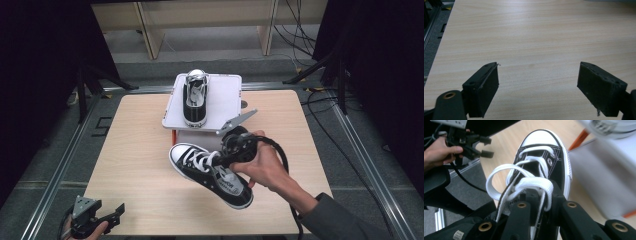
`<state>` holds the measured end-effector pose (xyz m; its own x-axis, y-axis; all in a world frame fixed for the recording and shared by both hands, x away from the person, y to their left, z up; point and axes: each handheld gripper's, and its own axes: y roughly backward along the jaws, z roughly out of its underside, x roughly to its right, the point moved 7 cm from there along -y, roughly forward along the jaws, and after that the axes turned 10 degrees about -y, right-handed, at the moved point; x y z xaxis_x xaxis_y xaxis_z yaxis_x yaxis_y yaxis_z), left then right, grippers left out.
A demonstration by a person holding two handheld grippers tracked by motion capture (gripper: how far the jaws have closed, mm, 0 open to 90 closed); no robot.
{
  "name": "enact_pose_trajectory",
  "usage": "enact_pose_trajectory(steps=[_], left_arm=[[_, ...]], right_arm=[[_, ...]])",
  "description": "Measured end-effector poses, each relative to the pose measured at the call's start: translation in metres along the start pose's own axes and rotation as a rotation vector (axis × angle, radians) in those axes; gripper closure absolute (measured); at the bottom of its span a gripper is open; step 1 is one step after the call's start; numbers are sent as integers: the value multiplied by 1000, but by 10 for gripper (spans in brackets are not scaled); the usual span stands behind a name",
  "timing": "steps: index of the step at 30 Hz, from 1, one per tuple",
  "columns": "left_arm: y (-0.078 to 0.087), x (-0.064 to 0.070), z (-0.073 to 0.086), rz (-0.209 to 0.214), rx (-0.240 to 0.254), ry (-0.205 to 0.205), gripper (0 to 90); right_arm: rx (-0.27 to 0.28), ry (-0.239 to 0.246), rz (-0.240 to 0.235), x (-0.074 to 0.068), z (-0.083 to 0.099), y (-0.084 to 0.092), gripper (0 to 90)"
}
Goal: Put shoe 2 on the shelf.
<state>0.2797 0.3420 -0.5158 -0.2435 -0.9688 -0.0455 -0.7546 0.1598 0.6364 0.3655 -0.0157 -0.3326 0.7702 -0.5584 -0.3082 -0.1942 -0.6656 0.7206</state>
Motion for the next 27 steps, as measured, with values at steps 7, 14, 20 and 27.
enact_pose_trajectory(steps=[7, 14, 20, 27], left_arm=[[0, 0, 0, -1, 3, 4, 167], [-1, 0, -1, 3, 3, -2, 166], [-2, 1, -2, 2, 4, -3, 167], [-3, 2, -3, 9, 9, 4, 167]], right_arm=[[62, -54, 53, 15, -10, 57, 829], [121, -80, 184, 53, -25, 97, 831], [158, -149, 268, 85, -48, 106, 832], [212, -253, 335, 123, -84, 86, 832]])
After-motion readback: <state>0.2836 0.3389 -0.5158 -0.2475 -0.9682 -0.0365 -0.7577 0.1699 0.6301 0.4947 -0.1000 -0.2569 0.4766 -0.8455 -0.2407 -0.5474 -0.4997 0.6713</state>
